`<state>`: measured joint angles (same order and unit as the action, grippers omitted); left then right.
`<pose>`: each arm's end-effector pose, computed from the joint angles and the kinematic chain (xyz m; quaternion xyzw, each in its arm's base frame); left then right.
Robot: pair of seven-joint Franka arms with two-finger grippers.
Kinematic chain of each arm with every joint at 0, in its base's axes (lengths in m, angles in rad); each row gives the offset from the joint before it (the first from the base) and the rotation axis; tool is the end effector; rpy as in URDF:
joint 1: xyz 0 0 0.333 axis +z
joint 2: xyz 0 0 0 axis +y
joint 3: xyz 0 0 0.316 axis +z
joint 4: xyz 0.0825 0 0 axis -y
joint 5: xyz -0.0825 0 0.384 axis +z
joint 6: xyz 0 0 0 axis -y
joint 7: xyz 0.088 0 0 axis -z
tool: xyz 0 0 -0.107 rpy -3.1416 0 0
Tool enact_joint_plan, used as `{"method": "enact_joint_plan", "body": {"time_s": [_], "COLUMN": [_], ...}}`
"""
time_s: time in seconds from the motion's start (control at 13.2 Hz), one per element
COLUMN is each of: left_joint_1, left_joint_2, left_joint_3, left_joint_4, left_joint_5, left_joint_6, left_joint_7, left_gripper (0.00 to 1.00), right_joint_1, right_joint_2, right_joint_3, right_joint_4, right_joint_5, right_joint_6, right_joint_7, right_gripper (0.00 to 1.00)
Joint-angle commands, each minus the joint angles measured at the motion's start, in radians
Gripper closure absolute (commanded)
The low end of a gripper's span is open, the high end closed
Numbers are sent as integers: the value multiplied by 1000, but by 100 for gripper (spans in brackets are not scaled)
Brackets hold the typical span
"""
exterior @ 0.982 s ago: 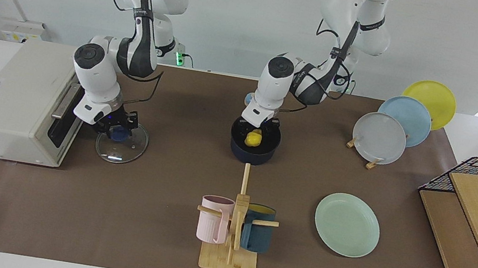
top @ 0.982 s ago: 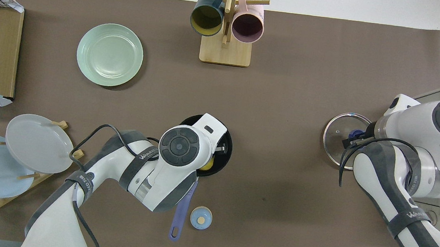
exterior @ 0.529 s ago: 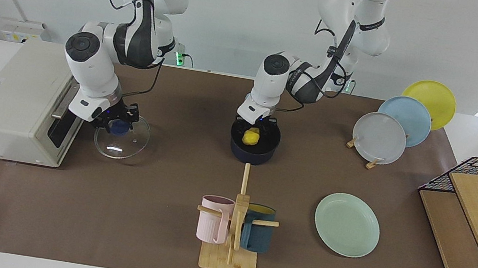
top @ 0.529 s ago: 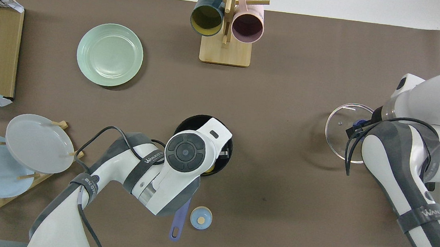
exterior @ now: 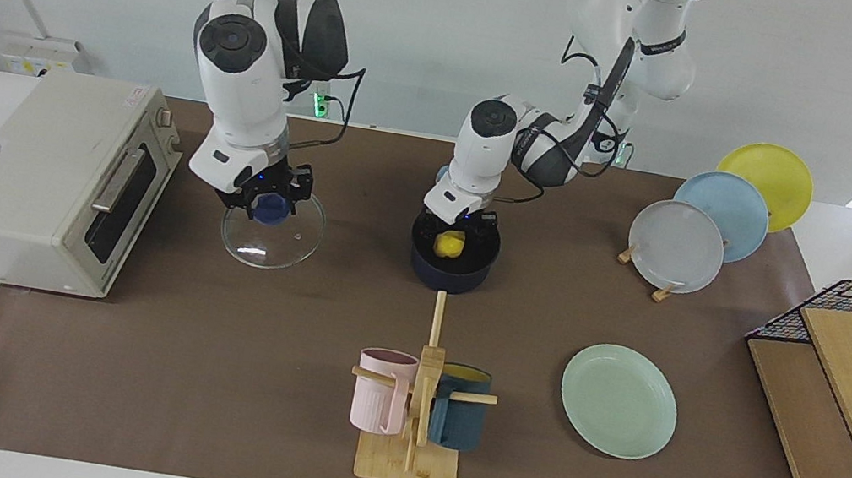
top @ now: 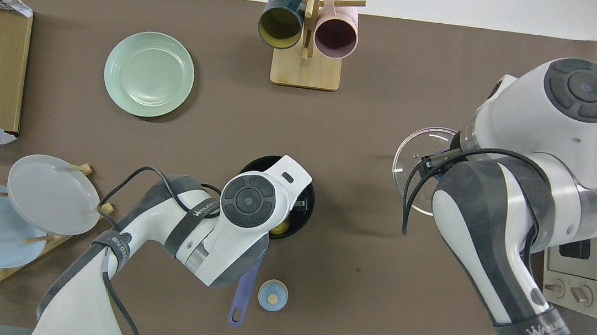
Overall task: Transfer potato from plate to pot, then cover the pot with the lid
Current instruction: 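Release the potato into the pot while the right gripper lifts the lid, then carry the glass lid with the right gripper over the saucepan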
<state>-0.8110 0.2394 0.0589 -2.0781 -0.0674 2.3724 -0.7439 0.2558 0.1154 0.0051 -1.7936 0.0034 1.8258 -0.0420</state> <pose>0.4274 -0.4019 0.3184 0.9993 0.0184 0.0087 0.0315 0.5669 0.1515 0.4739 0.9878 0.1502 -0.0415 0.0026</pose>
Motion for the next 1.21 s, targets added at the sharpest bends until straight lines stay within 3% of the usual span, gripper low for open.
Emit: {"method": "enact_joint_plan", "body": {"time_s": [0.0, 0.53, 0.76, 0.98, 1.06, 1.13], "left_joint_1": [35, 160, 316, 522, 579, 633], "left_joint_2": [-58, -230, -322, -350, -359, -362], "left_joint_3": [2, 10, 15, 13, 10, 10], "left_joint_4": [27, 211, 292, 343, 343, 345], "left_joint_5": [14, 3, 3, 3, 6, 12], "left_joint_6": [-109, -460, -638, -736, -736, -736], "left_joint_7": [32, 84, 252, 524, 604, 685], "left_gripper": [0, 0, 0, 0, 0, 0], "right_joint_1": [28, 163, 256, 324, 362, 414], "right_joint_2": [15, 29, 33, 55, 84, 149], "right_joint_3": [3, 3, 3, 3, 3, 3], "right_joint_4": [33, 22, 28, 33, 55, 141], "right_joint_5": [39, 40, 36, 36, 29, 24], "right_joint_6": [-7, 67, 105, 162, 167, 143], "right_joint_7": [63, 218, 341, 453, 491, 561], "right_gripper": [100, 100, 100, 100, 100, 100]}}
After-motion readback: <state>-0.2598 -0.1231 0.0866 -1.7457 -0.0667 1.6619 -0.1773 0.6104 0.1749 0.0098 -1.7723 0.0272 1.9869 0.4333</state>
